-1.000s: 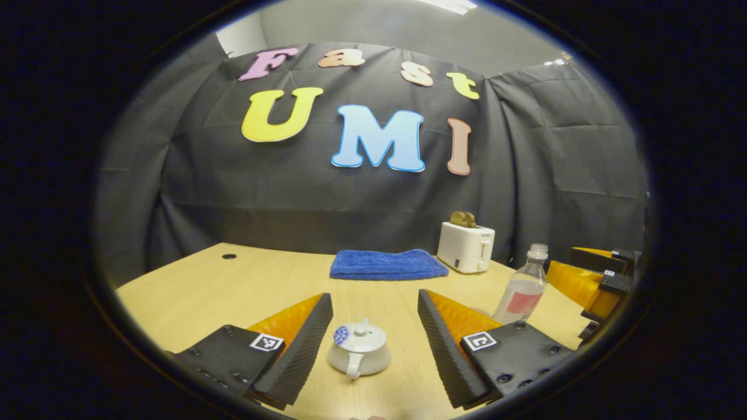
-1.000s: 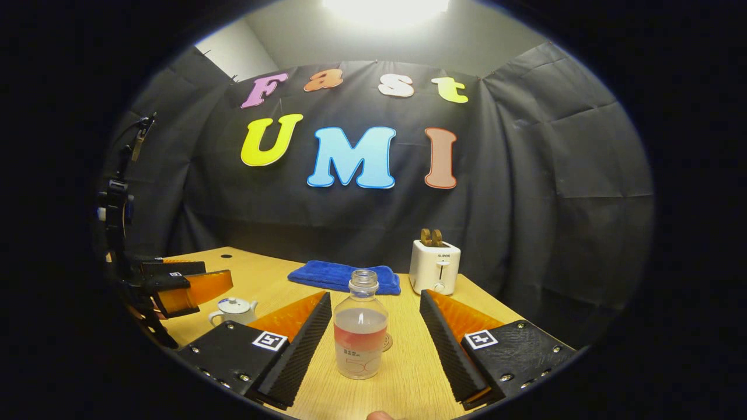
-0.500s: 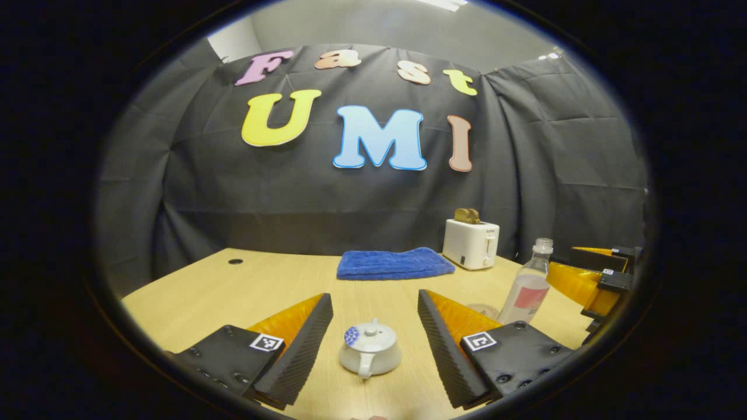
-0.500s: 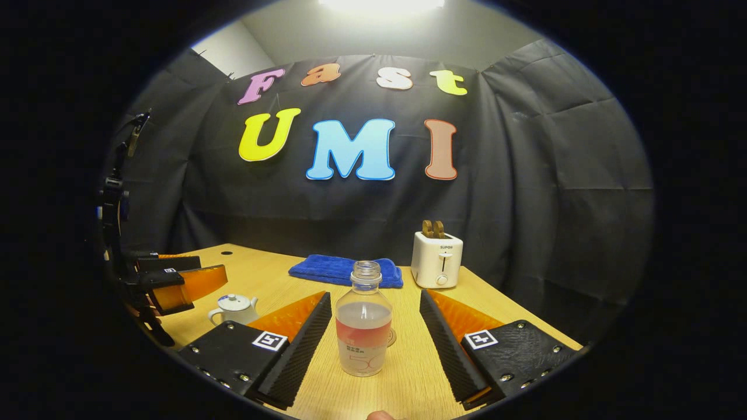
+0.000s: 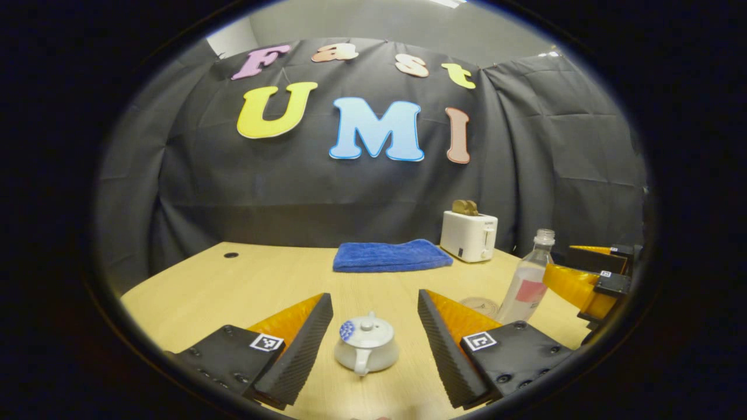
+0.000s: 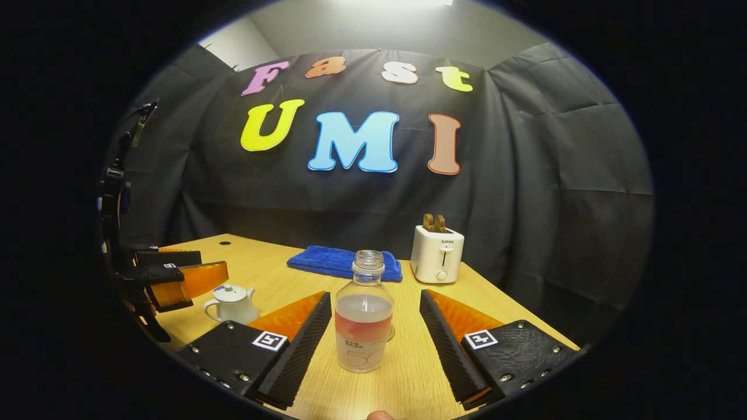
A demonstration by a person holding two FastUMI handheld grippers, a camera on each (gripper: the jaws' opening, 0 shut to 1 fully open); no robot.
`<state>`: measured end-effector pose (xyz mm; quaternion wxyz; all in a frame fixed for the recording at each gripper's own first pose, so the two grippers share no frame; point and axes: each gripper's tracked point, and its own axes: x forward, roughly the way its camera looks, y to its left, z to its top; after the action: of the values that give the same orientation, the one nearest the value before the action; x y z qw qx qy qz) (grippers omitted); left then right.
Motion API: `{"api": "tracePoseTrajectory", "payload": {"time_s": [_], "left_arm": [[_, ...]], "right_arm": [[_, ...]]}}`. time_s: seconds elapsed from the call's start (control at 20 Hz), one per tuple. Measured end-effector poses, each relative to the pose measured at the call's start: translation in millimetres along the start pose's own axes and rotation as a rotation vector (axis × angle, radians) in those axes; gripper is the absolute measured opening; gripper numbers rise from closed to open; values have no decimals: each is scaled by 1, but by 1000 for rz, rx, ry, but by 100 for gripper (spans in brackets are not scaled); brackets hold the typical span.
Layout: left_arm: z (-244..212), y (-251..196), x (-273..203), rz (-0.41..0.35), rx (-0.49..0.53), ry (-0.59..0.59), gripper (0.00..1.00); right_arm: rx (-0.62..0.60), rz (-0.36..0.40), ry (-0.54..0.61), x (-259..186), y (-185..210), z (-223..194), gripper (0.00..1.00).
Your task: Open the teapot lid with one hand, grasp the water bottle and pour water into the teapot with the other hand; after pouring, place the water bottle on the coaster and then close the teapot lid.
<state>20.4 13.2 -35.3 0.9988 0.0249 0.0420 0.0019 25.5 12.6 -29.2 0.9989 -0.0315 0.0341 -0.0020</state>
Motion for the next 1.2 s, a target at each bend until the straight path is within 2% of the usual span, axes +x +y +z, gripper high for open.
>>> {"api": "tracePoseTrajectory", "payload": {"time_s": [0.35,0.75,1.05,1.1,1.2], "left_arm": [[-15,3,36,-11,-26,26,95],[-41,1,63,-27,-8,84,95],[-44,8,64,-14,-29,92,78],[-47,10,65,-10,-25,94,70],[-47,10,65,-8,-15,94,64]], "right_arm": [[-2,-5,16,11,-1,-8,95],[3,6,26,20,3,-13,95],[0,8,35,23,5,-16,95],[0,9,35,23,5,-17,95],[2,9,33,23,6,-17,95]]}}
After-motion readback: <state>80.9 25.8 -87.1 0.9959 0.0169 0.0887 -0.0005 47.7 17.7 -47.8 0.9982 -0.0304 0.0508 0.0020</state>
